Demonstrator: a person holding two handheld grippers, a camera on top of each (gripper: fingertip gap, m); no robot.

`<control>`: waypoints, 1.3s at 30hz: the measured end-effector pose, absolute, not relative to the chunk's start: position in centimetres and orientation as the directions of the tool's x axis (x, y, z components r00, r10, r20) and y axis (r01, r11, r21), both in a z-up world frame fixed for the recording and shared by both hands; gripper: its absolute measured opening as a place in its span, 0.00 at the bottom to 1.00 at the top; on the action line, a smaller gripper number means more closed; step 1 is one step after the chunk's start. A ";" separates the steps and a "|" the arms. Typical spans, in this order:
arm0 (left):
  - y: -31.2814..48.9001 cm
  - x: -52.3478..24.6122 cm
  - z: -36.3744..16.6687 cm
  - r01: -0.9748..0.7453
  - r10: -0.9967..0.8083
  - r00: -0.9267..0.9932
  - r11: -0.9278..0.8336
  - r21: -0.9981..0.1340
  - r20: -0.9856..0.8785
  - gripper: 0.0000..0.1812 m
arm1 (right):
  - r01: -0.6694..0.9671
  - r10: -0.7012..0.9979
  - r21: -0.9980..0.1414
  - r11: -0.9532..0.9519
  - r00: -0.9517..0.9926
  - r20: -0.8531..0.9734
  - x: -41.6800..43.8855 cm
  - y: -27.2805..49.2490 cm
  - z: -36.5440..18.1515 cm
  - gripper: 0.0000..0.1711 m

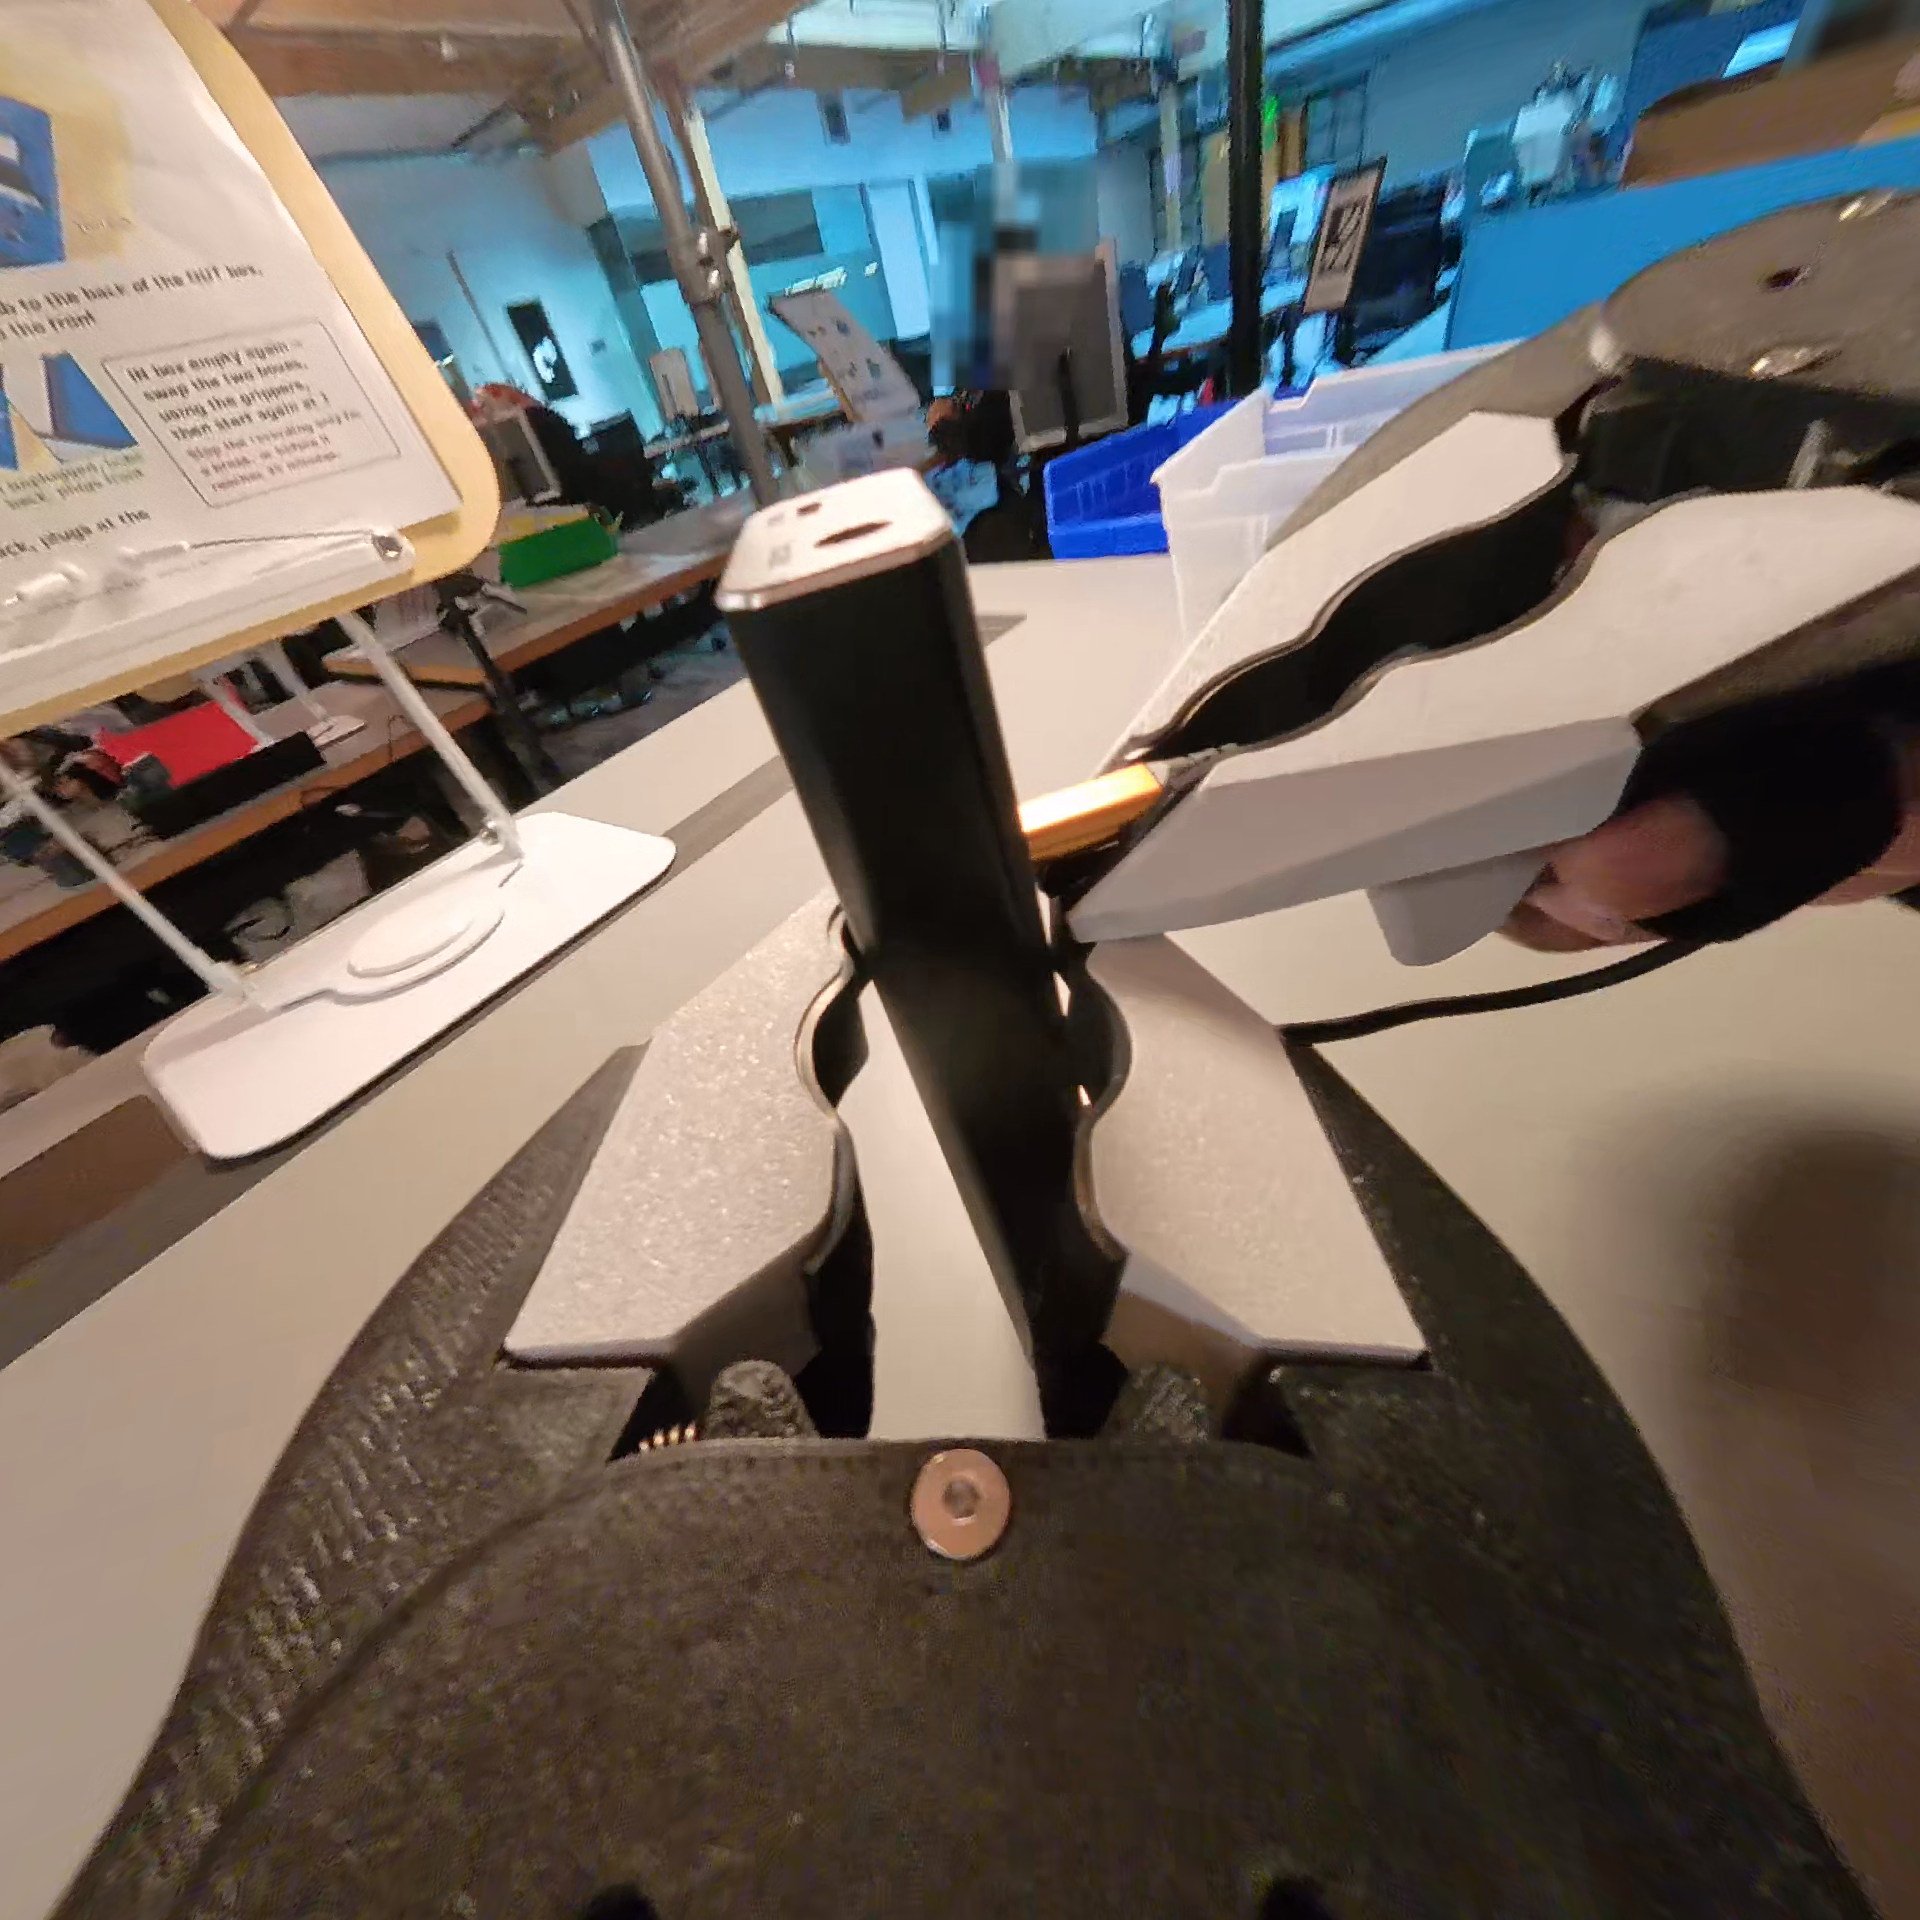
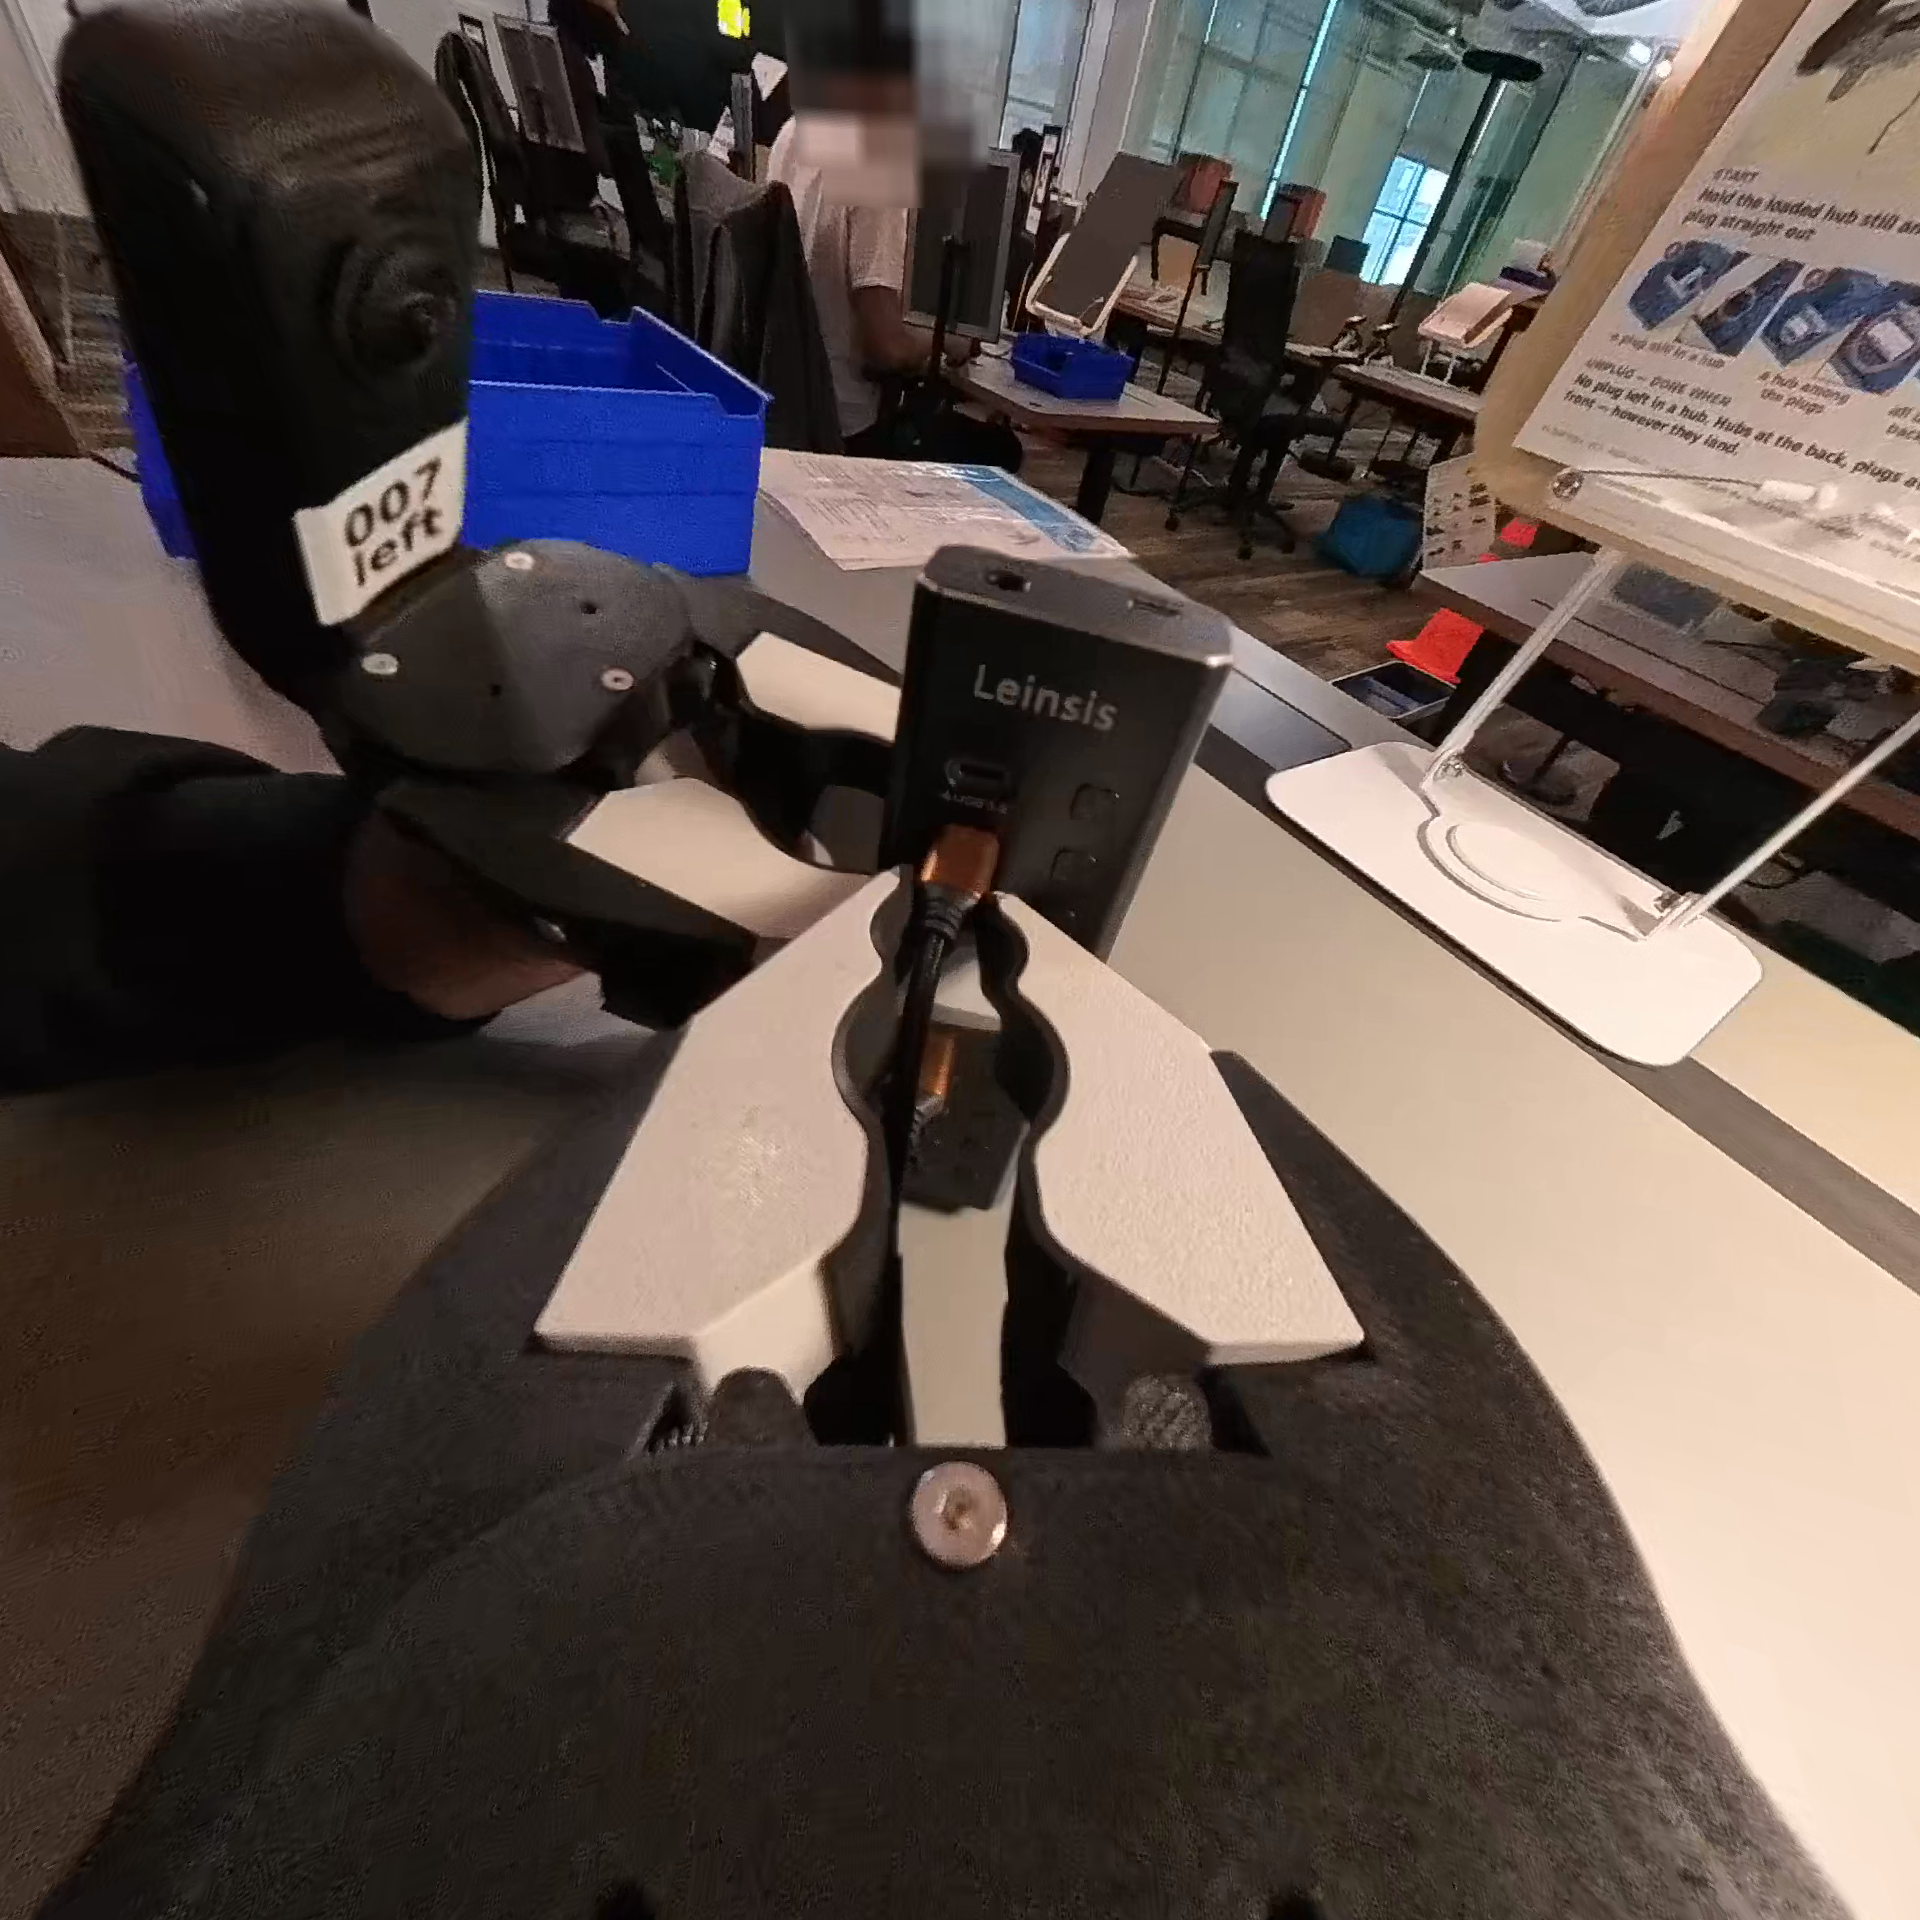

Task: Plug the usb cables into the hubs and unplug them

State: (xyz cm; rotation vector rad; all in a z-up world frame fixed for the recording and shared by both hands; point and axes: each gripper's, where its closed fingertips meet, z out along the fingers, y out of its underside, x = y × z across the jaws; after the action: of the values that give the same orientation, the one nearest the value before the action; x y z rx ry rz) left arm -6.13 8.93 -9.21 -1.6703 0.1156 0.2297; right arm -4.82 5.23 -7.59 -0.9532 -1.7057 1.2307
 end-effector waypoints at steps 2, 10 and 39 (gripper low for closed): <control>8.9 -6.5 -9.3 -0.244 0.093 0.961 -0.146 -0.959 -0.259 0.18 | 0.105 0.905 -0.962 0.251 -0.379 0.195 -4.9 5.3 -7.8 0.06; 7.7 -8.8 -8.4 -0.312 0.195 0.918 -0.188 -0.931 -0.346 0.16 | 0.112 0.899 -0.966 0.232 -0.403 0.169 -4.4 5.2 -7.4 0.05; 1.1 -17.5 -4.8 -0.016 0.410 0.911 -0.047 -0.999 -0.034 0.16 | 0.143 0.938 -0.979 0.143 -0.337 0.088 -4.0 8.6 -7.6 0.02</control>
State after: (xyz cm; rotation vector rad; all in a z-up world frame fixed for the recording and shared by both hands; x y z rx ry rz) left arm -17.51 1.06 -4.76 -1.5883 -0.3143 0.3543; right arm -4.00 8.58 -7.57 -1.0625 -1.6345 1.2748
